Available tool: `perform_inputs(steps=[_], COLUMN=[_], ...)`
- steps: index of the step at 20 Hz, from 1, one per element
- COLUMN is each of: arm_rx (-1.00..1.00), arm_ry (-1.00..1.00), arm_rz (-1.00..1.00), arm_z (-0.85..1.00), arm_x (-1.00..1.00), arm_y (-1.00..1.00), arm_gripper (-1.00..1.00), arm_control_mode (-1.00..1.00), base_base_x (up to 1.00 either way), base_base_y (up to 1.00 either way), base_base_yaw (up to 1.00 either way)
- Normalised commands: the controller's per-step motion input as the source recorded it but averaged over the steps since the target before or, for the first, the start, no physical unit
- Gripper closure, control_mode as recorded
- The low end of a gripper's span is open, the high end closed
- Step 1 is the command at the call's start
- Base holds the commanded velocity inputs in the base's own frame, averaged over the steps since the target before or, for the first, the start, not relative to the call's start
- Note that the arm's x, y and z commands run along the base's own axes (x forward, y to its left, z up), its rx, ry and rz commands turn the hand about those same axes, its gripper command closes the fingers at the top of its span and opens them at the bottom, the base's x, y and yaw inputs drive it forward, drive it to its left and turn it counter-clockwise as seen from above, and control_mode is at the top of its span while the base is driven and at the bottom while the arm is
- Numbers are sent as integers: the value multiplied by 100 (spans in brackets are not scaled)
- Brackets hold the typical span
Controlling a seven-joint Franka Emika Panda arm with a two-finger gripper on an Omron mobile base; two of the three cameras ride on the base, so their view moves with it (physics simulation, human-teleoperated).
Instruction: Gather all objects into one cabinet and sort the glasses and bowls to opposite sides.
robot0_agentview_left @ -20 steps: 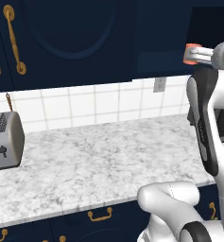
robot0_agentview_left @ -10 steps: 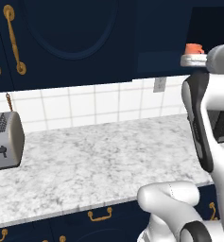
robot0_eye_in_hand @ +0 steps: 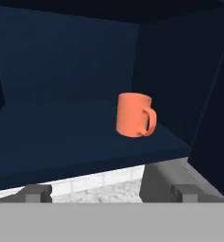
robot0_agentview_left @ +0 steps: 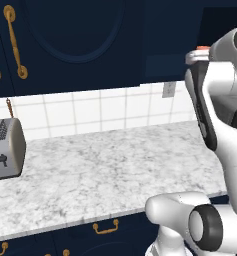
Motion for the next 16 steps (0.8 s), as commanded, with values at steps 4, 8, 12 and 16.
perform_inputs(steps=[4,8,12,16], arm_rx=[0,0,0,0], arm_ry=[2,0,0,0], arm_rz=[0,0,0,0], arm_z=[0,-6,-15,-6], arm_x=[54,64,69,59], arm_y=[-65,-42,-27,-44], arm_gripper=[-100,-100,-100,-100], arm_control_mode=[-100,-100,-100,-100], base_base_x=[0,0,0,0], base_base_y=[0,0,0,0], base_base_yaw=[0,0,0,0])
